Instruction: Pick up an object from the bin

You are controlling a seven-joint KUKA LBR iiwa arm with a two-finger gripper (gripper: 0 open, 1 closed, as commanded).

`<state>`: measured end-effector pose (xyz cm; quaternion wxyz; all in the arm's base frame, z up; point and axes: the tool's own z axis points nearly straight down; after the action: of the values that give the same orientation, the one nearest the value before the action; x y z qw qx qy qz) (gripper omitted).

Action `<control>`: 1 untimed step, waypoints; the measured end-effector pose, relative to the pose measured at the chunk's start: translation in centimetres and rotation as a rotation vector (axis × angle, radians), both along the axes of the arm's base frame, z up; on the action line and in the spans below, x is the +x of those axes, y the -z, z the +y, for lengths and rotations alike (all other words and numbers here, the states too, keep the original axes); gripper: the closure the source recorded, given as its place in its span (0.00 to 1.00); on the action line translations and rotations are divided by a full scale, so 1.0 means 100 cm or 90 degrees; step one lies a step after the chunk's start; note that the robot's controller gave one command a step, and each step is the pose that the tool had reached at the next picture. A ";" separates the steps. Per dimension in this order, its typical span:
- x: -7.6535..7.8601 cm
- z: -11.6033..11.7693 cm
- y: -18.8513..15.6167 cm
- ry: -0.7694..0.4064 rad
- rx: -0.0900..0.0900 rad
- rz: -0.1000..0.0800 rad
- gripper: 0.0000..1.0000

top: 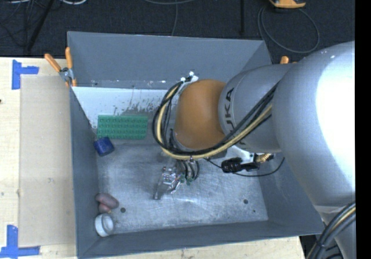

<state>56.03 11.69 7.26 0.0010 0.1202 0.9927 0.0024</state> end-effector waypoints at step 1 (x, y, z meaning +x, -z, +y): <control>0.000 0.000 -0.001 0.002 0.000 0.003 1.00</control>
Offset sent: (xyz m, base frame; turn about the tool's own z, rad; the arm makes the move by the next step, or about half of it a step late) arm 0.0000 0.0000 0.0000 0.0000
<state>55.99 11.68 7.36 -0.0012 0.1216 0.9926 0.0023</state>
